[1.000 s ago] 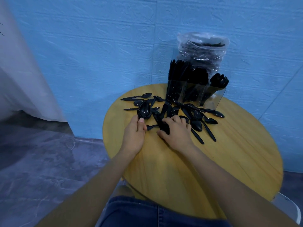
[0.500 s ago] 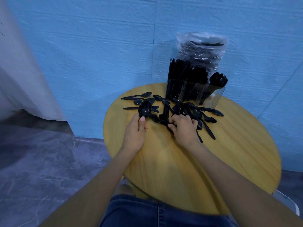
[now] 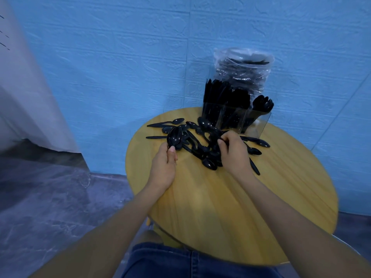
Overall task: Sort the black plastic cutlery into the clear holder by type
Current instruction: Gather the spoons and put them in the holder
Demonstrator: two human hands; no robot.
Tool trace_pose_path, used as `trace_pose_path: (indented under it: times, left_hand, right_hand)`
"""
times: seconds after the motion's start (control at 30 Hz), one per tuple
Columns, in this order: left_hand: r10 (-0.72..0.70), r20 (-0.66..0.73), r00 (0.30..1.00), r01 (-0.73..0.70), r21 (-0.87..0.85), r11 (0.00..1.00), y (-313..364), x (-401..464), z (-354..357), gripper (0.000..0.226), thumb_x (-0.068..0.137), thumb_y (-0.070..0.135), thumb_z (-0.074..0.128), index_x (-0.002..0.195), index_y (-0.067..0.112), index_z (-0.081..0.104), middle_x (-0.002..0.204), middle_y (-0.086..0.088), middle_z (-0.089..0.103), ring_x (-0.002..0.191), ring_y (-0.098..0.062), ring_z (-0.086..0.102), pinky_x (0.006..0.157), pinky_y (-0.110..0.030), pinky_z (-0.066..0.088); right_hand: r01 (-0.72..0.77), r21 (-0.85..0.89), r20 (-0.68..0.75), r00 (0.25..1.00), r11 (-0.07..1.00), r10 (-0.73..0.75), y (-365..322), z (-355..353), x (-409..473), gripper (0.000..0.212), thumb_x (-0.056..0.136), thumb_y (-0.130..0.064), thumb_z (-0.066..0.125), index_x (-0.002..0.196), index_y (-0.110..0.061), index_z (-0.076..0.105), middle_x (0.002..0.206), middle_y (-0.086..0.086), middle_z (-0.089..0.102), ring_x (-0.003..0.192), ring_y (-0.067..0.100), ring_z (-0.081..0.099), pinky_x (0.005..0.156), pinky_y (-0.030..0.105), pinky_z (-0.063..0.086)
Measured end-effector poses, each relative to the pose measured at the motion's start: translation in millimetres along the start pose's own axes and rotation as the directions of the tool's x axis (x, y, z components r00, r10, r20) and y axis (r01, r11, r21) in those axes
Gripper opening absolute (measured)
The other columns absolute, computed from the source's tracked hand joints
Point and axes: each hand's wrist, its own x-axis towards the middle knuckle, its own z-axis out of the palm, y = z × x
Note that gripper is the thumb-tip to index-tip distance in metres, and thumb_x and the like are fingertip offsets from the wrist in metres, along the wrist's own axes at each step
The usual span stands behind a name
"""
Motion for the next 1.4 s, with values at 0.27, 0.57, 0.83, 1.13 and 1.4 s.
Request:
trace_pose_path:
  times: [0.27, 0.57, 0.83, 1.13, 1.4]
  left_hand:
    - [0.228, 0.06, 0.972, -0.236, 0.205, 0.95, 51.6, 24.9, 22.2, 0.015, 0.102, 0.026, 0.031, 0.098, 0.02, 0.044, 0.074, 0.004, 0.05, 0.07, -0.018, 0.053, 0.063, -0.036, 0.046]
    - [0.343, 0.18, 0.922, -0.386, 0.503, 0.774, 64.7, 26.5, 51.3, 0.031, 0.102, 0.023, 0.031, 0.125, 0.006, 0.044, 0.108, -0.007, 0.048, 0.073, -0.018, 0.049, 0.057, -0.028, 0.037]
    - [0.319, 0.344, 0.883, -0.45, 0.428, 0.784, 59.5, 3.9, 58.2, 0.038, 0.102, 0.025, 0.03, 0.137, 0.013, 0.038, 0.112, -0.002, 0.048, 0.08, -0.015, 0.054, 0.063, -0.028, 0.047]
    - [0.186, 0.394, 0.9, -0.315, 0.294, 0.903, 62.6, 0.8, 62.5, 0.027, 0.102, 0.022, 0.032, 0.126, 0.014, 0.039, 0.079, -0.003, 0.058, 0.068, -0.024, 0.06, 0.064, -0.042, 0.053]
    - [-0.092, 0.209, 0.974, 0.104, -0.046, 0.994, 62.3, 16.9, 60.5, 0.024, 0.103, 0.019, 0.03, 0.087, 0.009, 0.044, 0.076, -0.002, 0.047, 0.065, -0.01, 0.047, 0.054, -0.016, 0.05]
  right_hand:
    - [-0.115, 0.227, 0.081, 0.992, 0.967, 0.099, -14.9, -41.8, 5.8, 0.017, 0.1, -0.022, 0.042, 0.094, -0.01, 0.052, 0.084, -0.004, 0.061, 0.078, 0.009, 0.058, 0.065, 0.018, 0.044]
    - [-0.385, 0.48, 0.226, 0.922, 0.789, 0.313, -23.0, -69.1, 6.5, 0.033, 0.098, -0.016, 0.043, 0.067, -0.013, 0.054, 0.066, 0.0, 0.058, 0.064, 0.012, 0.052, 0.066, 0.027, 0.045]
    - [-0.591, 0.711, 0.364, 0.773, 0.381, 0.519, -36.3, -63.8, 13.5, 0.028, 0.096, -0.009, 0.046, 0.069, -0.008, 0.053, 0.062, 0.004, 0.053, 0.055, 0.013, 0.048, 0.056, 0.025, 0.043]
    - [-0.605, 0.755, 0.395, 0.728, 0.254, 0.561, -36.9, -62.6, 15.4, 0.022, 0.096, -0.011, 0.051, 0.075, -0.007, 0.056, 0.062, 0.004, 0.055, 0.054, 0.012, 0.048, 0.058, 0.025, 0.046]
    - [-0.43, 0.52, 0.196, 0.901, 0.738, 0.387, -6.3, -48.4, -4.0, 0.029, 0.1, -0.017, 0.043, 0.111, -0.001, 0.065, 0.071, 0.003, 0.052, 0.059, 0.015, 0.042, 0.061, 0.028, 0.037]
